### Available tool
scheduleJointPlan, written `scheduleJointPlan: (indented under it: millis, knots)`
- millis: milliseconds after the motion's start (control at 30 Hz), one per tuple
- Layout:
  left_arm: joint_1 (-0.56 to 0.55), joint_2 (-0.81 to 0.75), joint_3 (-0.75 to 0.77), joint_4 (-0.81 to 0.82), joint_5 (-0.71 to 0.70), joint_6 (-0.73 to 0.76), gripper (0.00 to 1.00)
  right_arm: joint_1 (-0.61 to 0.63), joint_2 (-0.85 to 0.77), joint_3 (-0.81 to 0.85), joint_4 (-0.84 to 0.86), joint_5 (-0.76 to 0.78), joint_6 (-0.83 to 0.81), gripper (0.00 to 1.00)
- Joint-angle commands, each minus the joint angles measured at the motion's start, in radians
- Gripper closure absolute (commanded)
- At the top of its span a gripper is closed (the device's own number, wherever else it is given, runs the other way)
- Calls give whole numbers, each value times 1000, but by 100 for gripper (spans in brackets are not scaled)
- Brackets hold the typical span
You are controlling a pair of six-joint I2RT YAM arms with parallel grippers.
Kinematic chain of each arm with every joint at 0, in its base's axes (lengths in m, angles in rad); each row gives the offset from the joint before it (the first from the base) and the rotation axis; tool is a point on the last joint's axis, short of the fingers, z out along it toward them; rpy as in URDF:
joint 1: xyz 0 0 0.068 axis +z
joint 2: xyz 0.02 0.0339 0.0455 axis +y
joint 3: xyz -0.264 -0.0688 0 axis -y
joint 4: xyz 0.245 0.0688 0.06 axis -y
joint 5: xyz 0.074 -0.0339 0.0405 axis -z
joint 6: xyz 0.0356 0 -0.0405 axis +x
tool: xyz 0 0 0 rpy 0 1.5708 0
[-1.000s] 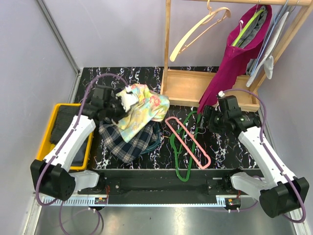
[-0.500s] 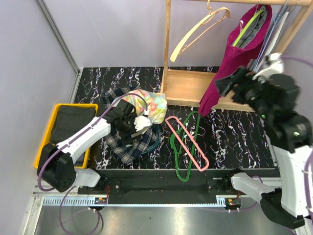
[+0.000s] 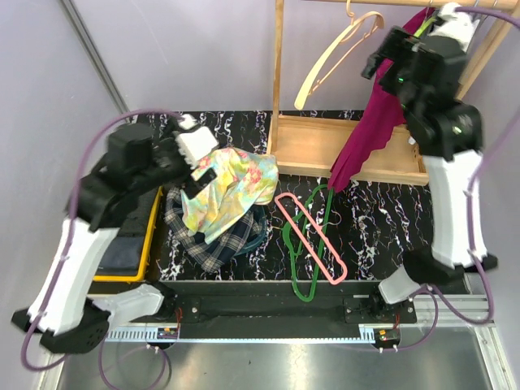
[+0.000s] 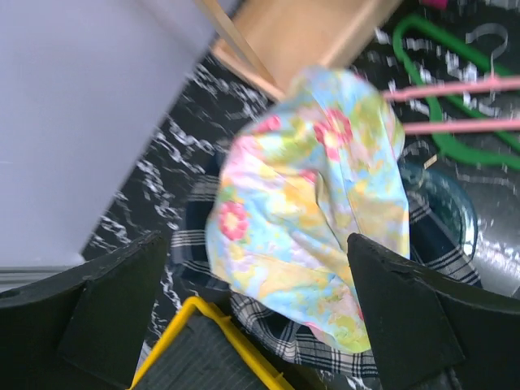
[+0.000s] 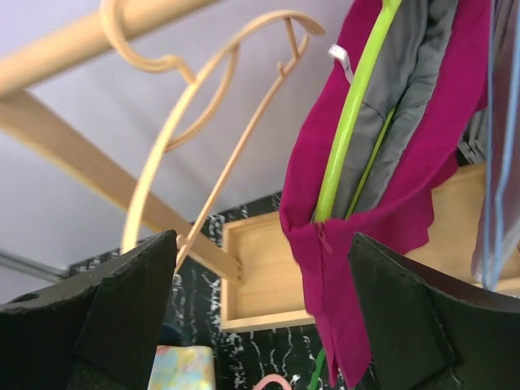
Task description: Remove the skirt from the hanger
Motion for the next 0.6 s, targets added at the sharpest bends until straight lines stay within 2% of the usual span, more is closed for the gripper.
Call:
scheduleJointPlan:
  millis: [0,200,567]
  knots:
    - [15,-73,74,-23,-19,-81,1,-11,109,115,5,133,-35,7]
    - [17,-147,-17,36,-19,-107,1,-36,160,142,108,211,-73,10]
    - [19,-179,-84,93,-8,-128,1,-122,226,182,139,171,-72,11]
